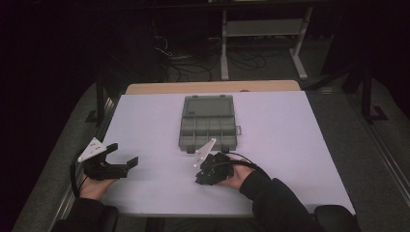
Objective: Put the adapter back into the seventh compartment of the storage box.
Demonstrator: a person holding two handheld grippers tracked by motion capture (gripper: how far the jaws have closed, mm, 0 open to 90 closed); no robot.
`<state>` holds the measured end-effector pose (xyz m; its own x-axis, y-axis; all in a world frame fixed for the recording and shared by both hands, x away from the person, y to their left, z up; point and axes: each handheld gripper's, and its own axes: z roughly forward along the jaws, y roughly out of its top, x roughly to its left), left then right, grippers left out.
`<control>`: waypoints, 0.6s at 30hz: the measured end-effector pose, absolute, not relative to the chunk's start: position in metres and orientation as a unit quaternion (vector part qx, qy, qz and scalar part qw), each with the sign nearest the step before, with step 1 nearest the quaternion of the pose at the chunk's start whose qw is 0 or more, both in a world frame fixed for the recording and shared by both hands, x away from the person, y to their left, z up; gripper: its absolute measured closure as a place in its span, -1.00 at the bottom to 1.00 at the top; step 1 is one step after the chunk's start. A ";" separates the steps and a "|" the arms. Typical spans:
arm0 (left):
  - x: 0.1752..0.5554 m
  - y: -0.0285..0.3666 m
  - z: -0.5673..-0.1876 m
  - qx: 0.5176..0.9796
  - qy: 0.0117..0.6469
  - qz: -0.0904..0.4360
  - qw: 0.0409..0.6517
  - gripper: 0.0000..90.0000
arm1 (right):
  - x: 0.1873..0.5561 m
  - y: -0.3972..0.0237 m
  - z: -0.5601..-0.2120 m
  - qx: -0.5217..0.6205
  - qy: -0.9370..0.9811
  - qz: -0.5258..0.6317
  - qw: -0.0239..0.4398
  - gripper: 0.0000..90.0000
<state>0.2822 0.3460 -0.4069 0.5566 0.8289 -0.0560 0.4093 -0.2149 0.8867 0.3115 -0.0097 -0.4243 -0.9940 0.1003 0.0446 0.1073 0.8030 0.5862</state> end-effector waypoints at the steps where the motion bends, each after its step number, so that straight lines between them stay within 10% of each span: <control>1: 0.282 0.346 -0.407 0.746 0.414 0.223 0.470 -1.00 | 0.314 -0.014 -0.422 -0.060 -0.949 -0.310 0.004 0.66; 18: 0.282 0.346 -0.407 0.746 0.415 0.222 0.471 -1.00 | 0.324 -0.031 -0.404 -0.077 -0.943 -0.324 -0.011 0.66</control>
<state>0.2823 0.3462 -0.4070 0.5570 0.8283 -0.0600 0.4106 -0.2118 0.8869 0.3243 -0.0311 -0.4040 -0.9878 0.1529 0.0287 0.1382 0.7776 0.6134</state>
